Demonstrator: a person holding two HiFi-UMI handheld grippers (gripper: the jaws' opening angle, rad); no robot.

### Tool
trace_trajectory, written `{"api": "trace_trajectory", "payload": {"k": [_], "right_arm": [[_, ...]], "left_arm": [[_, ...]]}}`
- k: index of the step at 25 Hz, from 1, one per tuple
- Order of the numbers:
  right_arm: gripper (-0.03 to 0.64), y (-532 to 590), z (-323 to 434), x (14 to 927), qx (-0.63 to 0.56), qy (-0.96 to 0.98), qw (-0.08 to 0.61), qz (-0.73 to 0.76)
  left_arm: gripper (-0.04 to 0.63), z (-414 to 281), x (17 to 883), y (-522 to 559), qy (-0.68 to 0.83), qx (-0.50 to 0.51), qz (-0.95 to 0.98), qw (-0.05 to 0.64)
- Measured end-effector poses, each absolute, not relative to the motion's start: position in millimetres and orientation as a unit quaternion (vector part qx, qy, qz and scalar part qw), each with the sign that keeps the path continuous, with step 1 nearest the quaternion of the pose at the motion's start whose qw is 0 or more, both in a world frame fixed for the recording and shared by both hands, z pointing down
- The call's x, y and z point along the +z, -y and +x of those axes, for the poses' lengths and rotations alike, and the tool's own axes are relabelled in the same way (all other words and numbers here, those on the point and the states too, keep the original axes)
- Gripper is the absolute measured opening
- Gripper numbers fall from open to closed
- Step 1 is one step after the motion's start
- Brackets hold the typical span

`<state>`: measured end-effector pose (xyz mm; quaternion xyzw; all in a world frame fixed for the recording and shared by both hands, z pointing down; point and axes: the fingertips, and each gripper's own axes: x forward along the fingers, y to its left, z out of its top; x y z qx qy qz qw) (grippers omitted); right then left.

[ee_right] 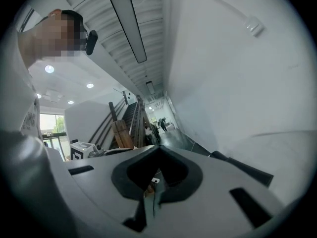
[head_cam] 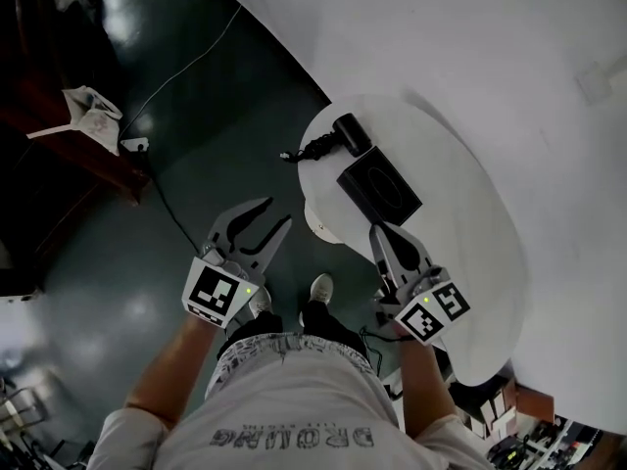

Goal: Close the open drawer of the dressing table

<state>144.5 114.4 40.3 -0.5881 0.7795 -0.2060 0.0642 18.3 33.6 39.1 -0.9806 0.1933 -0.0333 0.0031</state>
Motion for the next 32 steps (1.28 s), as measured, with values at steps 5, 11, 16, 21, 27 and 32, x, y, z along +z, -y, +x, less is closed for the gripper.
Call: {"api": "trace_trajectory", "payload": {"k": [5, 11, 16, 21, 27, 32], "right_arm": [[0.008, -111.3, 145.2, 34.0, -0.2, -0.776, 0.08, -0.593], [0.008, -102.9, 143.7, 31.7, -0.198, -0.775, 0.091, -0.594], [0.008, -96.8, 142.9, 31.0, -0.197, -0.776, 0.094, -0.592], [0.008, -90.0, 142.6, 30.0, -0.197, -0.779, 0.093, -0.588], [0.008, -87.0, 142.6, 29.2, -0.2, -0.782, 0.09, -0.584], [0.008, -87.2, 141.8, 30.9, -0.202, -0.784, 0.088, -0.581]], "left_arm": [[0.152, 15.6, 16.8, -33.1, -0.196, -0.022, -0.98, 0.006], [0.144, 13.6, -3.5, -29.8, -0.193, -0.015, -0.981, 0.019], [0.135, 13.0, -13.3, -25.1, -0.194, -0.008, -0.981, 0.023], [0.117, 15.4, -15.8, -19.9, -0.193, -0.005, -0.981, 0.022], [0.087, 19.8, -14.3, -19.9, -0.191, -0.008, -0.981, 0.02], [0.06, 22.3, -9.8, -21.6, -0.188, -0.01, -0.982, 0.02]]}}
